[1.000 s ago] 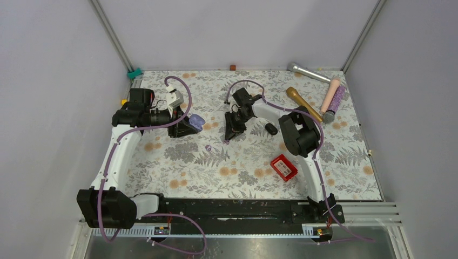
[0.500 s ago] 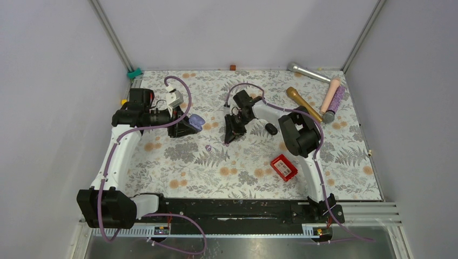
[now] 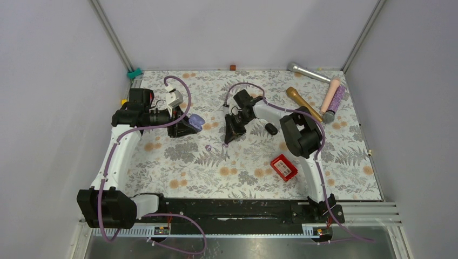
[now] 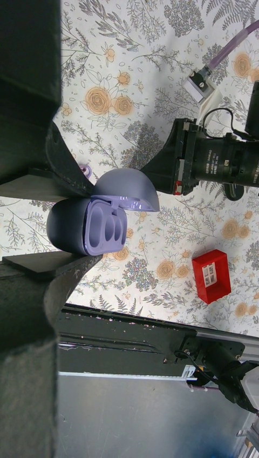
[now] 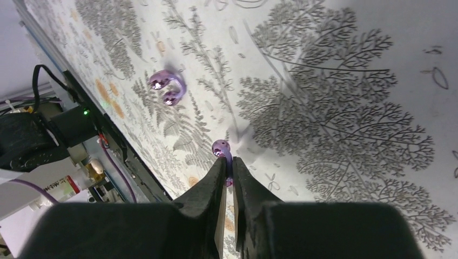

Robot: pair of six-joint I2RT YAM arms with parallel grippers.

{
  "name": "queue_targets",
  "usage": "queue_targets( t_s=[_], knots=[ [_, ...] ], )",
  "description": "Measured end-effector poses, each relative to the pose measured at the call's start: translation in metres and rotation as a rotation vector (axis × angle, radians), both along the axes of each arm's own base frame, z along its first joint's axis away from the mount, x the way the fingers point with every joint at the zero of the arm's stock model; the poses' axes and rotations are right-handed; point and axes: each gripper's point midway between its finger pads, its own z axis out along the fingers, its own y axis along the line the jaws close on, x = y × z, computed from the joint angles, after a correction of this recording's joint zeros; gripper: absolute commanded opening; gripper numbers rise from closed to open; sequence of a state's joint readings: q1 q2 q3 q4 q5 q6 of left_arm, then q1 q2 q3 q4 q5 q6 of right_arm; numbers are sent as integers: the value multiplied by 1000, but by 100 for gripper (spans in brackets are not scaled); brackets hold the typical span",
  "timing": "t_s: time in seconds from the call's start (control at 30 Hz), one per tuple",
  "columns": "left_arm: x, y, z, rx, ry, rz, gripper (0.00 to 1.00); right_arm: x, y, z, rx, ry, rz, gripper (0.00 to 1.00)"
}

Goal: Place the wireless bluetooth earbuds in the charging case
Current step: Pick up the right earbud from the center of the board, then insert the right earbud into the right side groove of the charging case.

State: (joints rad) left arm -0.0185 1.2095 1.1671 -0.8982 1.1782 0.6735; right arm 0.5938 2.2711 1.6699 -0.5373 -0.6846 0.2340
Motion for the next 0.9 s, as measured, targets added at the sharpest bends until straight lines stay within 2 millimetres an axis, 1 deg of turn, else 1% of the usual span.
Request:
queue_targets(
  t_s=[0.37,0.63,0.67,0.7,0.8,0.9],
  knots=[
    [0,0,0,-1,0,0,0,2,7,48,96,-92,42,10],
    [0,0,0,-1,0,0,0,2,4,76,128,-167,64,10],
    [0,0,0,-1,0,0,0,1,3,83,135,-190,69,10],
    [0,0,0,-1,0,0,0,1,3,85,137,-194,70,10],
    [0,0,0,-1,0,0,0,2,1,105,153,-253,77,10],
    [0,0,0,-1,0,0,0,0,-3,132,174,-325,80,10]
  ],
)
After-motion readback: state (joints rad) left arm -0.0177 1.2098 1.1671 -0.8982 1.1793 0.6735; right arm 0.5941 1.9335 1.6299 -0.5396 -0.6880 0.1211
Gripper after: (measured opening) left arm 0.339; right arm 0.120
